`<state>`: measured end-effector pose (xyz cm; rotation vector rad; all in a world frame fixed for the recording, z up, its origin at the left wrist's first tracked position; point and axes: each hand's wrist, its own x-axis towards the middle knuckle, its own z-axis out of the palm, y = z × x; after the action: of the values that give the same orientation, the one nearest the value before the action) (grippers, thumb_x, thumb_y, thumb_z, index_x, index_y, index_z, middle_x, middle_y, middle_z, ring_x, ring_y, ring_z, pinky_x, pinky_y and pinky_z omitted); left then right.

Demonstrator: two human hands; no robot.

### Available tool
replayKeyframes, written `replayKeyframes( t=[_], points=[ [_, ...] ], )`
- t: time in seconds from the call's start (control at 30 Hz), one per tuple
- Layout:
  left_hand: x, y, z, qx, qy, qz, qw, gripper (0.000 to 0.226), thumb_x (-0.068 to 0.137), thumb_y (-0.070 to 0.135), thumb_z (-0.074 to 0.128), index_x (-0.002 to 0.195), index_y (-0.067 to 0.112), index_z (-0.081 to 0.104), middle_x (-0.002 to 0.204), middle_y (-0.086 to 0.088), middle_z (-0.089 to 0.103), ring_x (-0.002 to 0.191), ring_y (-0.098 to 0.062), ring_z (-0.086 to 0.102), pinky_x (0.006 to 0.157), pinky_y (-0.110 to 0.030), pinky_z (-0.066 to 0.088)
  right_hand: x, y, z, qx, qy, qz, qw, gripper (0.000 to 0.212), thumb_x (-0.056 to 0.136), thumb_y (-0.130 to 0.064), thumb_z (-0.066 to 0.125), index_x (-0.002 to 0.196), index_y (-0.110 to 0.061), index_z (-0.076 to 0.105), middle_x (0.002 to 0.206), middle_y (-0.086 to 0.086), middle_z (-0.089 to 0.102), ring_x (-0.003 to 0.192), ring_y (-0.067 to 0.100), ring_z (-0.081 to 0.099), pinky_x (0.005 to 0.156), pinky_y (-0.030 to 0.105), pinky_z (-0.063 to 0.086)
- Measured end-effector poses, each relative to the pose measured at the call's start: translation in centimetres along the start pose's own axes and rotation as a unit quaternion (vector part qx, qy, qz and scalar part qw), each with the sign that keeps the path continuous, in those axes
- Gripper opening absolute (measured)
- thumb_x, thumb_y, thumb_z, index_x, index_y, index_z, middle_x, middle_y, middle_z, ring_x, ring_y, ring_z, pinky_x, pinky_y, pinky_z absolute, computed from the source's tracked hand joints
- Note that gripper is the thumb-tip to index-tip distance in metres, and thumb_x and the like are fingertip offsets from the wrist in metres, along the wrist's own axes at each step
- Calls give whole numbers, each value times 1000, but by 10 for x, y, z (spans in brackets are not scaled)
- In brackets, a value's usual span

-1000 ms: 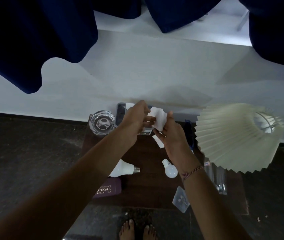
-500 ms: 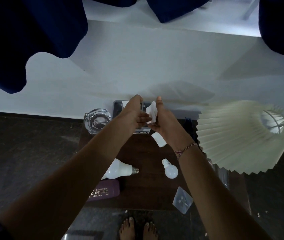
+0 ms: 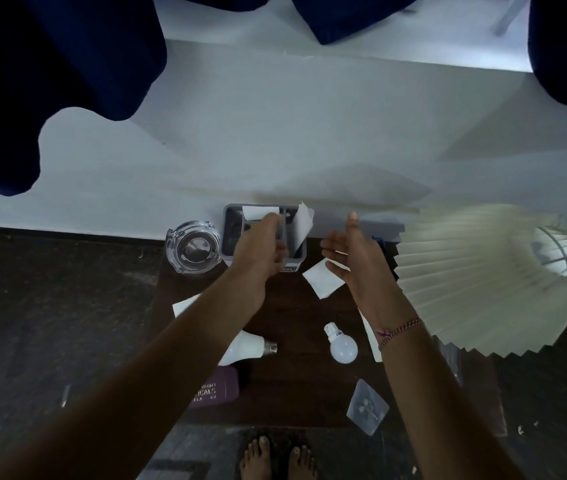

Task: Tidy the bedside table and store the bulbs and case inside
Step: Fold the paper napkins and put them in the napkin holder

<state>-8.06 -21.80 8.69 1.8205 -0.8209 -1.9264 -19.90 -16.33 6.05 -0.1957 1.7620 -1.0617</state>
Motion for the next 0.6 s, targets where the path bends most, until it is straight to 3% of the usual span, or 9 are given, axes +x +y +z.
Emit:
replayKeyframes(
  t=[0.17,0.27,0.37,0.43,0.5,0.6],
  points=[
    [-10,-42,9,0,25,-46,999,14,89,22,48,79,15,57,88,-7,61,86,-20,58,74,-31,50,2,22,-11,-5,96,-30,995,35,98,-32,37,107,-9,61,113,16,62,98,20,57,95,40,47],
    [-3,-65,21,-16,22,-94,995,17,92,21,46,80,12,56,93,-8,59,92,-20,56,81,-34,47,12,35,-14,-47,120,-37,991,32,97,-24,38,112,-5,59,104,14,59,91,19,55,84,35,46],
    [8,-80,34,-40,11,-113,993,26,94,21,42,109,6,56,103,-8,55,99,-19,52,89,-34,42,25,44,-17,-157,118,-65,978,35,97,-15,36,125,-3,53,116,16,55,100,24,53,84,33,45],
    [16,-84,40,-64,11,-124,990,34,94,21,42,122,5,51,96,-6,52,91,-17,50,87,-34,39,33,50,-18,-241,110,-97,959,36,95,-4,35,127,-2,52,131,22,47,102,24,50,80,28,44],
    [23,-84,45,-83,9,-127,988,38,94,22,42,127,4,48,92,-4,50,85,-17,48,83,-32,36,38,53,-16,-322,95,-129,933,36,93,0,37,126,-2,52,141,20,38,115,25,49,91,27,42],
    [28,-84,49,-119,3,-131,984,36,94,24,43,124,5,49,88,-1,53,81,-14,50,71,-25,40,48,57,-12,-413,75,-119,900,38,94,-1,40,130,-6,49,151,15,22,135,28,33,110,29,31]
  ],
)
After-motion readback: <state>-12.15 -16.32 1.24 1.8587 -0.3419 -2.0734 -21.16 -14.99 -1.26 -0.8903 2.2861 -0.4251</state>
